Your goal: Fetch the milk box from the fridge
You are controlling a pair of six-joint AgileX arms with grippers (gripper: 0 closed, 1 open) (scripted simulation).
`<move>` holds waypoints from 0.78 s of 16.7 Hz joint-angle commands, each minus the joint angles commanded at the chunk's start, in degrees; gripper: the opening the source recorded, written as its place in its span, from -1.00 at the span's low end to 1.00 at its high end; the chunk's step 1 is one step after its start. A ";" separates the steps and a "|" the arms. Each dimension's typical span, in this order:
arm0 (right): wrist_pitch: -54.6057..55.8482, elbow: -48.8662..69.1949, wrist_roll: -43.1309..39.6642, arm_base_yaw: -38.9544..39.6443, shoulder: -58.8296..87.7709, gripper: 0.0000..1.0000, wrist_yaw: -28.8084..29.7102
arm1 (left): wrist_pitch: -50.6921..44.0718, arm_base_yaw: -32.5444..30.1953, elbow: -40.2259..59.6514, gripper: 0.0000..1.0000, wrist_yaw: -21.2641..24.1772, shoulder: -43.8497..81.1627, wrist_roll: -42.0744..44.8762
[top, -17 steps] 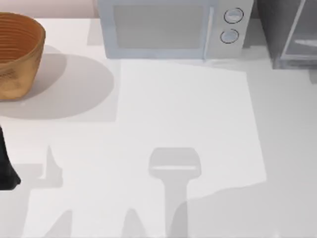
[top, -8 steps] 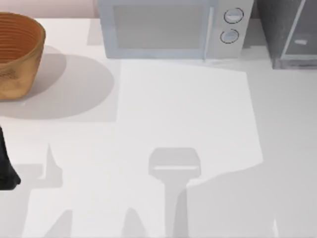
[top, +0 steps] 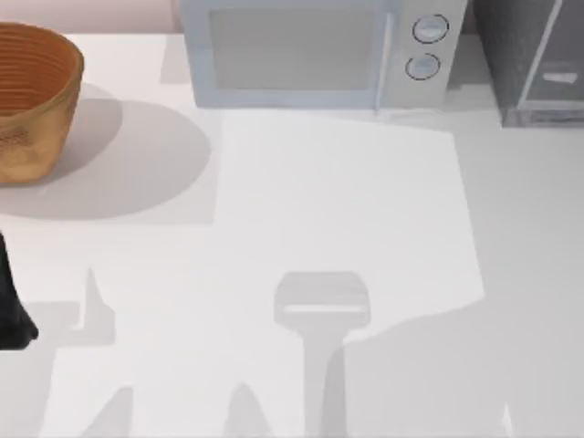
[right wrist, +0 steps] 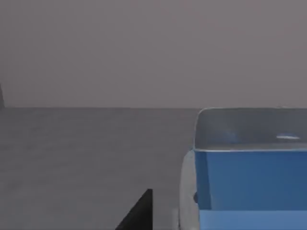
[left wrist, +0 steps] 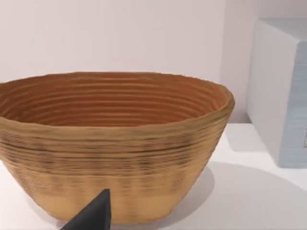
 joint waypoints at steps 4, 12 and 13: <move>0.00 0.00 0.00 0.00 0.00 -0.51 0.00 | 0.00 0.00 0.00 1.00 0.00 0.00 0.00; 0.00 0.00 0.00 0.00 0.00 -1.00 0.00 | 0.00 0.00 0.00 1.00 0.00 0.00 0.00; 0.00 0.00 0.00 0.00 0.00 -1.00 0.00 | 0.00 0.00 0.00 1.00 0.00 0.00 0.00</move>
